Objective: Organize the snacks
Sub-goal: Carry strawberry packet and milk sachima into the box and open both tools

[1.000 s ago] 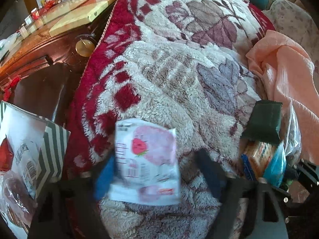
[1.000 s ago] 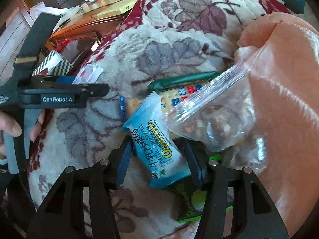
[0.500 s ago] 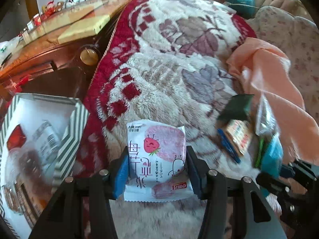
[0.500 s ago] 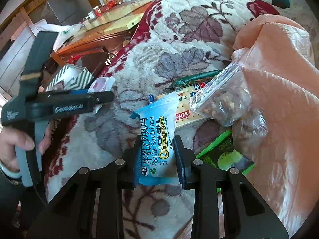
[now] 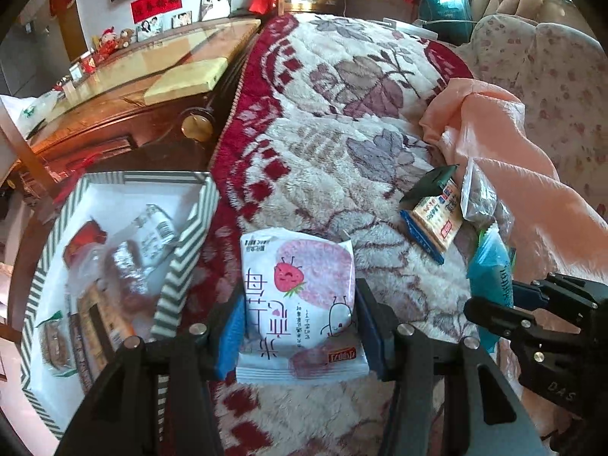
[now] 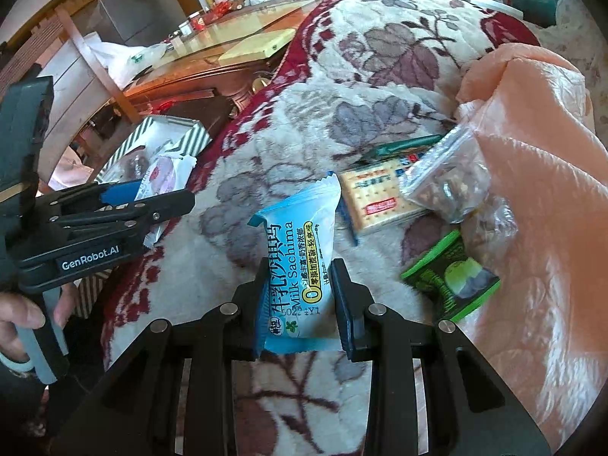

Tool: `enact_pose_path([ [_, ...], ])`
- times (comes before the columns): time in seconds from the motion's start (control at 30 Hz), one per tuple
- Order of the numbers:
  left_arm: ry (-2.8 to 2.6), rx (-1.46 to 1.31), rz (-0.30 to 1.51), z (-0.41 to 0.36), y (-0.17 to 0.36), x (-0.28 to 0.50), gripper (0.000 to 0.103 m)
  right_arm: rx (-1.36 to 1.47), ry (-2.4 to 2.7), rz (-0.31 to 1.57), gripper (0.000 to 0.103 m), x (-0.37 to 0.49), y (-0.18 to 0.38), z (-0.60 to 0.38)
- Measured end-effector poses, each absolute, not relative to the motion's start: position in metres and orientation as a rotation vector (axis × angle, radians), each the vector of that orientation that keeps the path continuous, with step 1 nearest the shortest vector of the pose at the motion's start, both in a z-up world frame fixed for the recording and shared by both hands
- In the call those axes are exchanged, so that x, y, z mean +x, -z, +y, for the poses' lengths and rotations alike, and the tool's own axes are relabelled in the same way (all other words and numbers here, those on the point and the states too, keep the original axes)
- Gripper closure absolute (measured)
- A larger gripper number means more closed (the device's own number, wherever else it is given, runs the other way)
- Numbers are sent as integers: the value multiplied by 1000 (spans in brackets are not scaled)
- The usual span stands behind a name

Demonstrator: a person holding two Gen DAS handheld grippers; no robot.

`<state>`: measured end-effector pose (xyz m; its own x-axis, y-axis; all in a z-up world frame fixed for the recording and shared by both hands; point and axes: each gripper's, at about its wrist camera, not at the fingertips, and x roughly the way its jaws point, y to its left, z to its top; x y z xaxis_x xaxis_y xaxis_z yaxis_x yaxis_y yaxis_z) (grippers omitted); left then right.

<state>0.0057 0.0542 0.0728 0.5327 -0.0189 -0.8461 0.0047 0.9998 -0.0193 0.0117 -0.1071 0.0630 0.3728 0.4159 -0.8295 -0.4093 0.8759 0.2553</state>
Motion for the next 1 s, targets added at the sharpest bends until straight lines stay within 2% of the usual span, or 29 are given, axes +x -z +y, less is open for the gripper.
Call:
enact_pose_path([
  [0.4,-42,-12,972,85,-88,-15,47,-34,-590,1068,74,-1,-71,-68],
  [1.0,-94,-61,978,125,-83,-26,47,-99,-645,1082,74,-8,-75,-28],
])
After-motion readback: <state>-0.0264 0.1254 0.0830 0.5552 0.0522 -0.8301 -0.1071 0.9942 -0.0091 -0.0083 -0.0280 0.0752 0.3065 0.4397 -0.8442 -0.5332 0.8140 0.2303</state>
